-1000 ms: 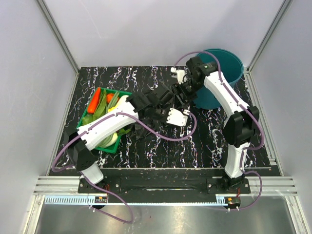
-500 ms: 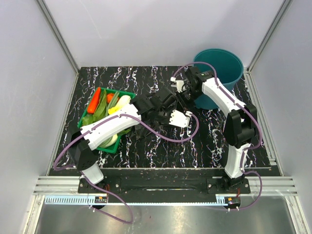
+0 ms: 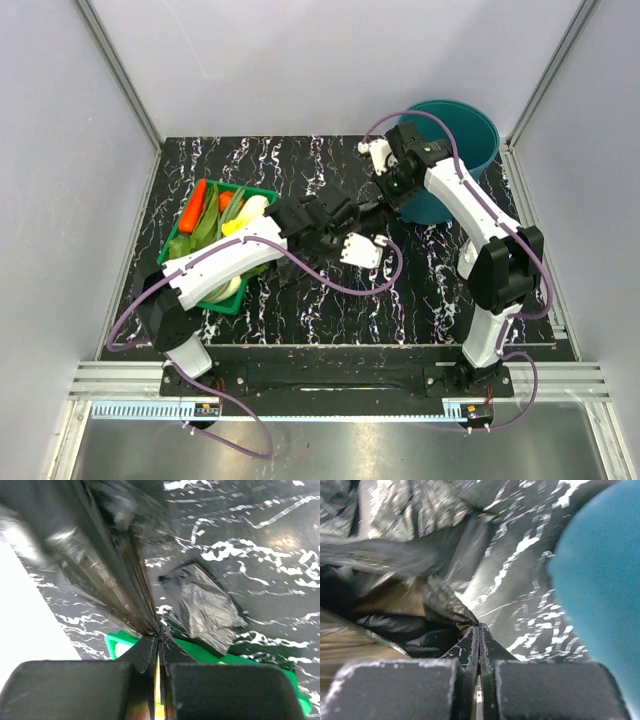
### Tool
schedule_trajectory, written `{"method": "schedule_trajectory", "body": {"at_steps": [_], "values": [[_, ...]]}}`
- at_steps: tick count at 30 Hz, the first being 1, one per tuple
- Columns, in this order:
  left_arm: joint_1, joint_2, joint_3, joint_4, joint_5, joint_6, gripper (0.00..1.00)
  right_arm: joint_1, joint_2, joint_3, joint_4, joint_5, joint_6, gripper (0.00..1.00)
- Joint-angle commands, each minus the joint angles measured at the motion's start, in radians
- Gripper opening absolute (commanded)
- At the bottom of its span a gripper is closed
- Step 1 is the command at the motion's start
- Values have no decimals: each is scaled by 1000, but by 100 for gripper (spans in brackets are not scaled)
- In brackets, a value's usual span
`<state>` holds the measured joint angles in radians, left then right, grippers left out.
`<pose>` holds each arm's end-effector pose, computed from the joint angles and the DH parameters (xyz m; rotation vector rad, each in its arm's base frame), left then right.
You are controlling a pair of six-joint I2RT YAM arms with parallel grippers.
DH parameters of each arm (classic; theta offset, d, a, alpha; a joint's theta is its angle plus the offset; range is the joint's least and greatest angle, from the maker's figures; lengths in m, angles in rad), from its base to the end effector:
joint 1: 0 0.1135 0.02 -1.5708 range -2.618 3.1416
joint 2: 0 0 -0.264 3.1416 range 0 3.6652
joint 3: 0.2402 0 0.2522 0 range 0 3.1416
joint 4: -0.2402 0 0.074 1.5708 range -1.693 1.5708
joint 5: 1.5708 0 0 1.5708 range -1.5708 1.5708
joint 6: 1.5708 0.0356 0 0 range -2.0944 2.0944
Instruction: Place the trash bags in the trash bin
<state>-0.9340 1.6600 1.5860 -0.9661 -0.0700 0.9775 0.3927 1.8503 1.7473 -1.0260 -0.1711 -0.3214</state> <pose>0.2087 -0.2781 0.3237 2.1179 1.5266 0.1068 0.3573 0.1546 0.3031 -0.9907 2.5074 0.2526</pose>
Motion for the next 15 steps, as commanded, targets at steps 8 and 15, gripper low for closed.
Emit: {"method": "schedule_trajectory", "body": {"at_steps": [8,15], "values": [[4,-114,-142,-102,42,-8,0,-11,-75,84,113,340,-133,0],[20,-135,-149,-121,24,-26,0,-28,-112,57,127,401,-156,0]]}}
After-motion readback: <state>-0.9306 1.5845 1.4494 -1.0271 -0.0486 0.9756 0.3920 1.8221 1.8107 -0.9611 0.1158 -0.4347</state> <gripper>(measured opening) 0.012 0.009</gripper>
